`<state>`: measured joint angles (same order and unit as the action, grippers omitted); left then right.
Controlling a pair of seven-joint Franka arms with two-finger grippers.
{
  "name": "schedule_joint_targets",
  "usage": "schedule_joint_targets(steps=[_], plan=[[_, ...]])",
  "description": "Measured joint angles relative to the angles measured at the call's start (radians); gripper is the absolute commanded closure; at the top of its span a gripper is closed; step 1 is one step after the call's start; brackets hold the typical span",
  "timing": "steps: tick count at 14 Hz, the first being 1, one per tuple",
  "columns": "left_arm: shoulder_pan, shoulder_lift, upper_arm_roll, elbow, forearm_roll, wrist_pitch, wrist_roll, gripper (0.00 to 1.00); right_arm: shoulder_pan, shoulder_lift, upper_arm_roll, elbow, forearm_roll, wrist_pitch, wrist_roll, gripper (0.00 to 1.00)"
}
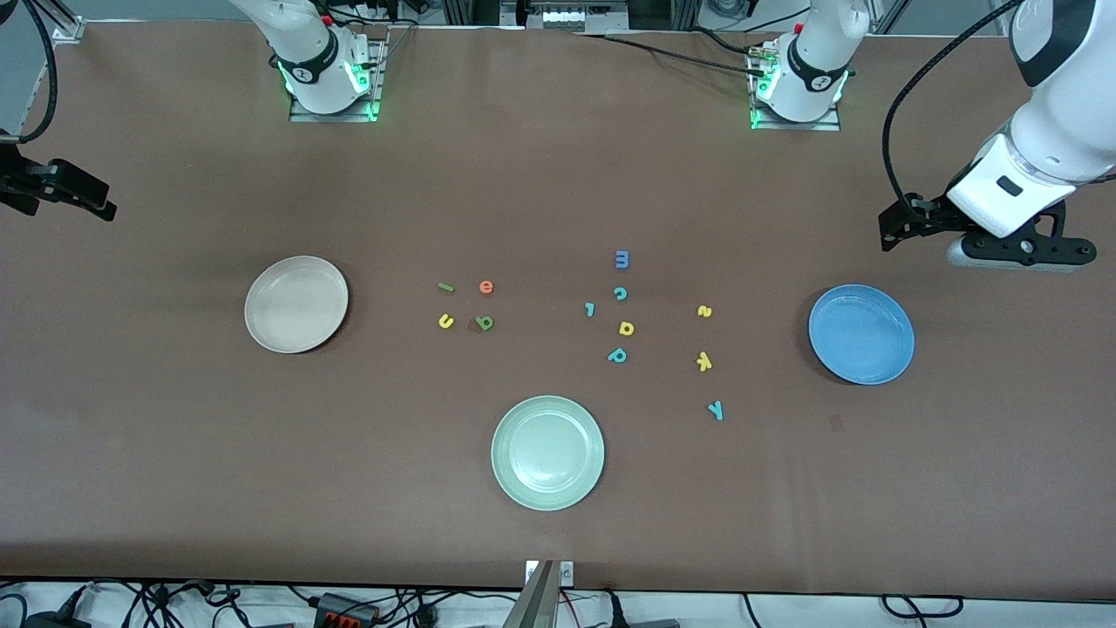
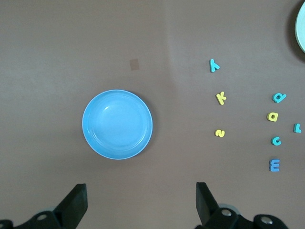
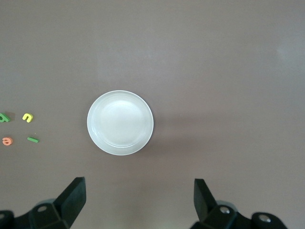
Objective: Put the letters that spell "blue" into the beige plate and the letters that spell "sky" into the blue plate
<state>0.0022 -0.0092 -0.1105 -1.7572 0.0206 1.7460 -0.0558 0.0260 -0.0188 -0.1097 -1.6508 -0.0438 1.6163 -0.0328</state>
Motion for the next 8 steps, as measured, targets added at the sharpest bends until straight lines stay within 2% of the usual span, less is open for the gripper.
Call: schedule_joint_targets(steps=[8], plan=[[0.0, -0.001, -0.015, 0.007, 0.0, -0.019, 0.0, 0.0, 0.001, -0.001, 0.002, -0.001, 0.0, -0.018, 0.0, 0.0]])
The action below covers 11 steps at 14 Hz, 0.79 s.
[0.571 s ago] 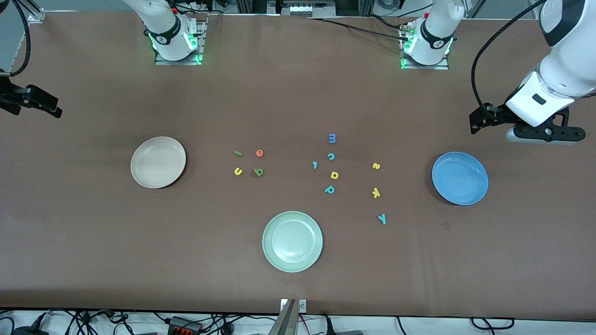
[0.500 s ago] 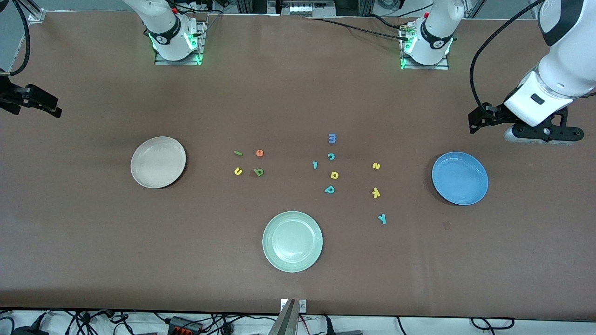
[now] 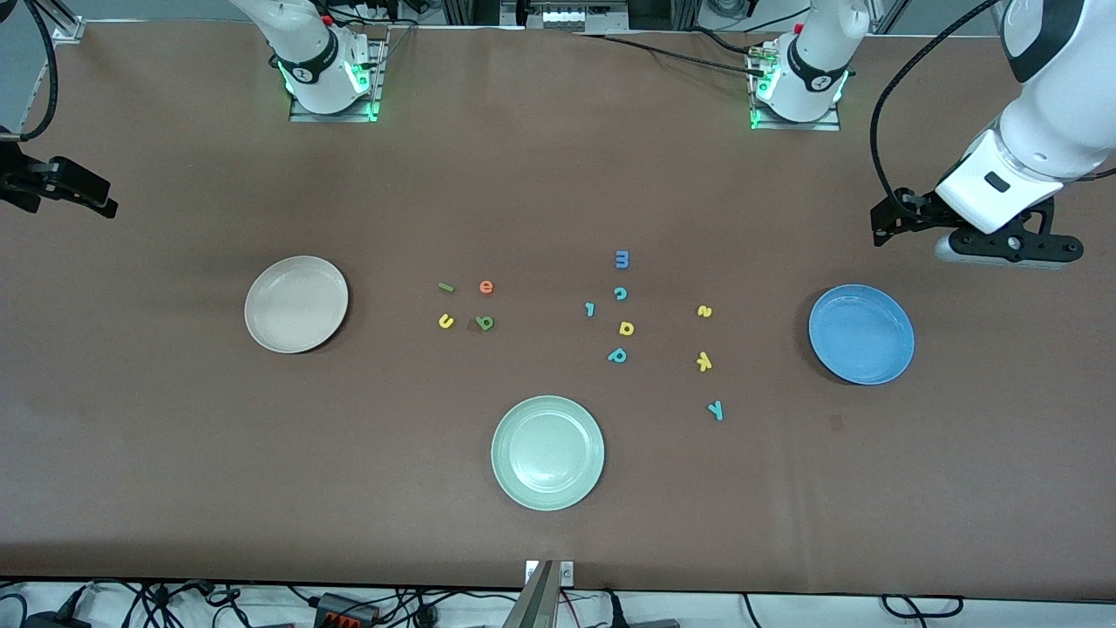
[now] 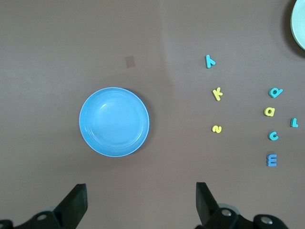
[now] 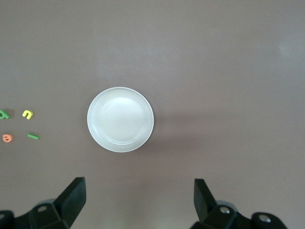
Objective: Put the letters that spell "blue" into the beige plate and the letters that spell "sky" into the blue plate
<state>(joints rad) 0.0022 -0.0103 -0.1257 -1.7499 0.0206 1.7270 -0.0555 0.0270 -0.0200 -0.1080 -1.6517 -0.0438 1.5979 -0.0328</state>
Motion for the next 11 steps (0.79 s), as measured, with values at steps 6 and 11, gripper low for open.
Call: schedule_joint_targets(steps=[6, 11], plan=[[0.0, 0.0, 0.0, 0.0, 0.0, -0.002, 0.0, 0.0, 0.0, -0.001, 0.002, 0.0, 0.0, -0.026, 0.0, 0.0], [0.006, 0.0, -0.001, 0.001, 0.0, -0.004, 0.0, 0.0, 0.025, 0.034, 0.014, -0.019, 0.003, -0.049, -0.033, 0.0]])
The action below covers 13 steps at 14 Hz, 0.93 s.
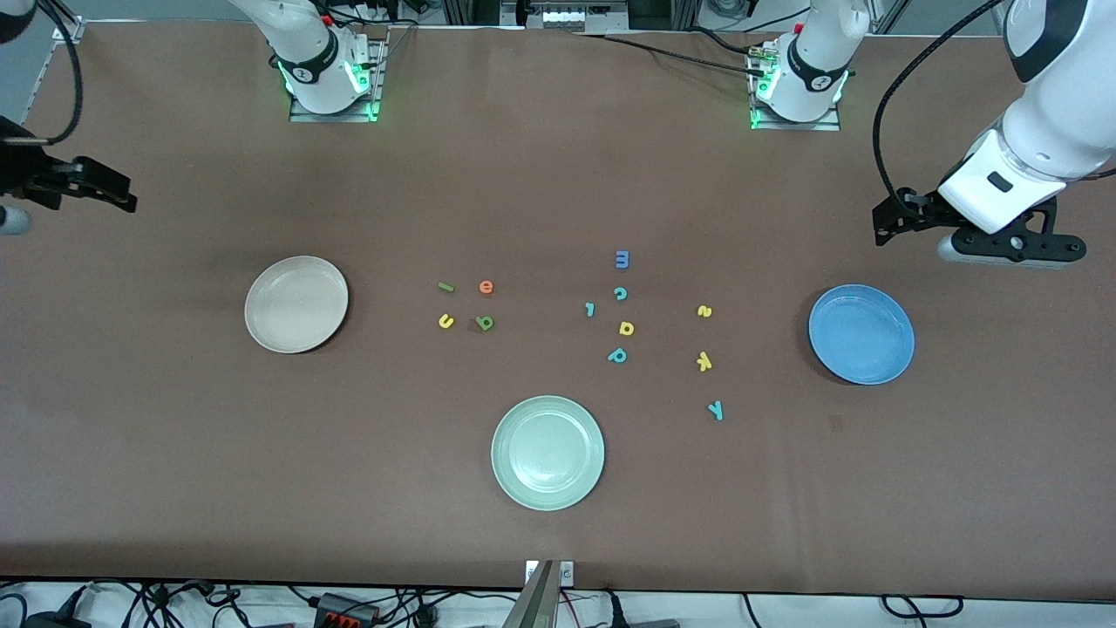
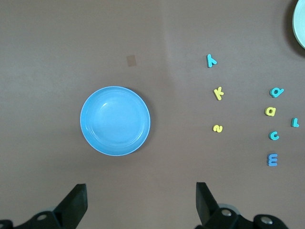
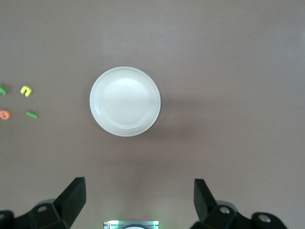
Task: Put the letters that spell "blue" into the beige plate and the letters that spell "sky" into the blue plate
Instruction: 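Move the right gripper down to the green letters beside the beige plate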
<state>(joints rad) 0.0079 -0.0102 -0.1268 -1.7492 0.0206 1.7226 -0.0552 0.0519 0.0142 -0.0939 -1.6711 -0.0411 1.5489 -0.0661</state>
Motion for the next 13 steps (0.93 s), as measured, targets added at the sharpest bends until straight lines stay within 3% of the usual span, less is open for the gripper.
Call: schedule_joint_targets(steps=[5, 10, 13], plan=[[0.0, 0.0, -0.004, 0.007, 0.0, -0.009, 0.0, 0.0, 0.12, 0.128, 0.008, -0.063, 0.139, 0.051, -0.001, 0.0], [0.0, 0.0, -0.004, 0.01, 0.0, -0.015, 0.0, 0.0, 0.308, 0.198, 0.011, -0.259, 0.15, 0.349, 0.086, 0.0], [0.0, 0.0, -0.005, 0.01, 0.0, -0.015, 0.0, 0.0, 0.413, 0.248, 0.012, -0.298, 0.15, 0.442, 0.121, 0.0]])
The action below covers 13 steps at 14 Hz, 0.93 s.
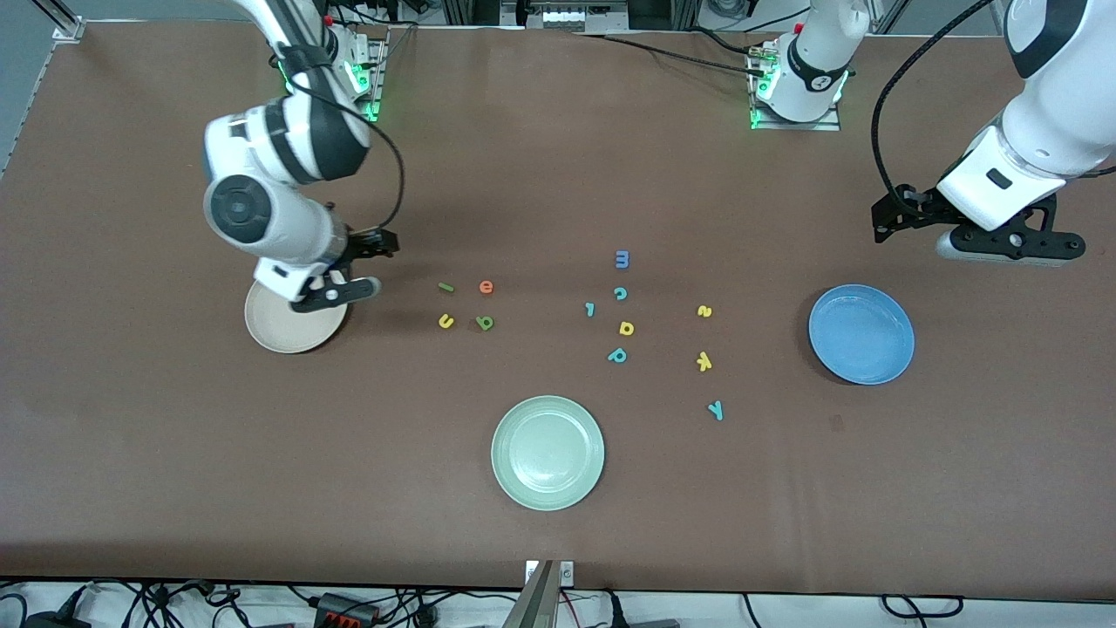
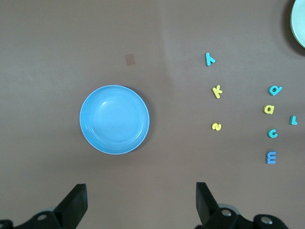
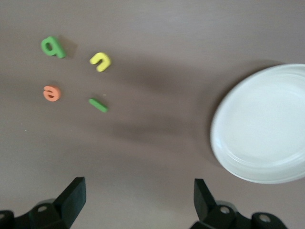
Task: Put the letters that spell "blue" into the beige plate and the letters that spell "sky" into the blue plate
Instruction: 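Move the right gripper down to the green letters beside the beige plate, then grasp the green stick letter with the right gripper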
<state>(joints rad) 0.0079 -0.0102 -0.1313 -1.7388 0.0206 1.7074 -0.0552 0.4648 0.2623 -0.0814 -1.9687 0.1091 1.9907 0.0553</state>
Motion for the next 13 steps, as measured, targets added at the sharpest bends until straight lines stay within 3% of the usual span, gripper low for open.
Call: schedule_joint_targets(steps=[6, 13], plan=[[0.0, 0.0, 0.0, 0.006, 0.0, -0.001, 0.0, 0.0, 0.113, 0.168, 0.0, -0.005, 0.0, 0.215, 0.015, 0.0], [0.0, 0.0, 0.0, 0.006, 0.0, -0.002, 0.0, 0.0, 0.128, 0.186, -0.003, 0.007, -0.001, 0.246, -0.075, 0.03]])
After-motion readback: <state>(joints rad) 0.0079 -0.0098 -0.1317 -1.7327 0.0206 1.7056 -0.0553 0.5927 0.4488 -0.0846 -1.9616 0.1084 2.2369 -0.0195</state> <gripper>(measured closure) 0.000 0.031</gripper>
